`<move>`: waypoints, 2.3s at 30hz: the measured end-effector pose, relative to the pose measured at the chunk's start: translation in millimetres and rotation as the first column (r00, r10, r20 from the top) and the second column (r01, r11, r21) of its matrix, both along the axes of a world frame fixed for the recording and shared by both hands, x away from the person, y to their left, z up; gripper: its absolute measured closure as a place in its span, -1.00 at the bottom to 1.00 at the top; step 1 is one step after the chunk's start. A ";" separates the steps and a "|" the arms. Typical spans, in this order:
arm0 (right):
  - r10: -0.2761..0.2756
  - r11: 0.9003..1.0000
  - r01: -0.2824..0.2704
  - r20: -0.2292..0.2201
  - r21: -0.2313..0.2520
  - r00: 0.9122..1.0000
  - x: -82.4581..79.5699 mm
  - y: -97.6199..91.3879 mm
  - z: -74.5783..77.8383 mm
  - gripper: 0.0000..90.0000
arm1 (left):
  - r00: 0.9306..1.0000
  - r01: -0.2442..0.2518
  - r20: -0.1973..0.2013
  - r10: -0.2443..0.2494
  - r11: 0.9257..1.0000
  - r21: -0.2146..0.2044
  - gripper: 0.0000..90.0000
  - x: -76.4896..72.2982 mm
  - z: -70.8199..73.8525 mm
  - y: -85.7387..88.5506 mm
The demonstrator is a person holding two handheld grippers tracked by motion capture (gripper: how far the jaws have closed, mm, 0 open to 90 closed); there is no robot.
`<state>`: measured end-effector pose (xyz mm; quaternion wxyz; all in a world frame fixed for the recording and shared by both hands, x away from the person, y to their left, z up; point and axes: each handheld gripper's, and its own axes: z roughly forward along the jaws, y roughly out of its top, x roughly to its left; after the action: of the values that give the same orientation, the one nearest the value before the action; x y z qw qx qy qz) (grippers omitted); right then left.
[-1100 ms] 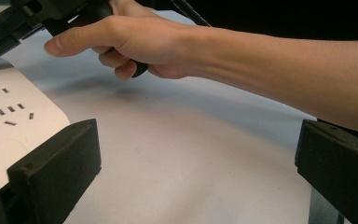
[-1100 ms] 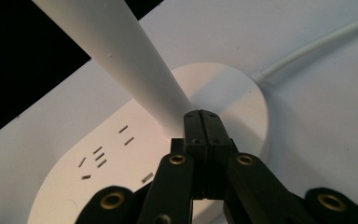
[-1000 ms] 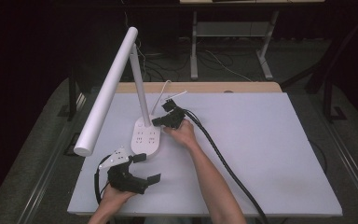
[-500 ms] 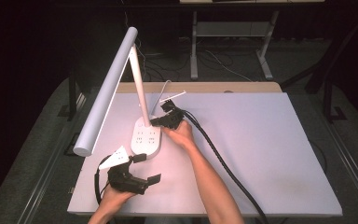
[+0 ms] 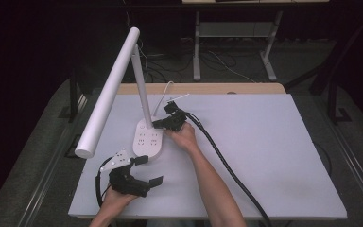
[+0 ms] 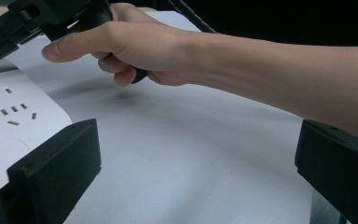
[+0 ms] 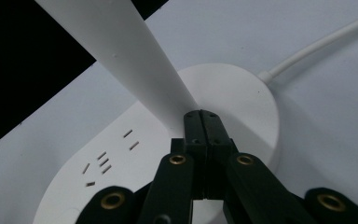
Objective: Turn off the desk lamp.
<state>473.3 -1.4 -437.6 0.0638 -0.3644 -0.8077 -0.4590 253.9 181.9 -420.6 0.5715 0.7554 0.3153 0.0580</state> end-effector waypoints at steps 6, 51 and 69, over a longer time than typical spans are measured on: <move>-0.001 1.000 0.001 0.004 -0.002 1.000 0.1 -3.9 1.9 1.00 | 1.000 -0.002 -0.002 0.002 1.000 -0.003 -1.00 -0.5 -0.1 0.2; -0.102 0.995 0.103 0.150 0.000 0.983 -66.0 -145.3 72.6 0.03 | 1.000 0.004 -0.001 -0.004 1.000 0.010 -1.00 -0.7 -1.4 -5.4; -0.123 0.992 0.124 0.124 -0.004 0.985 -114.5 -200.7 67.9 -0.99 | 1.000 0.004 -0.002 -0.004 1.000 0.016 -1.00 -1.0 -1.9 -7.4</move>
<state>358.8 -202.1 -369.7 -0.0167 -0.3851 -0.7886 -0.4791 252.9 174.6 -422.5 0.5653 0.7607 0.3137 0.0586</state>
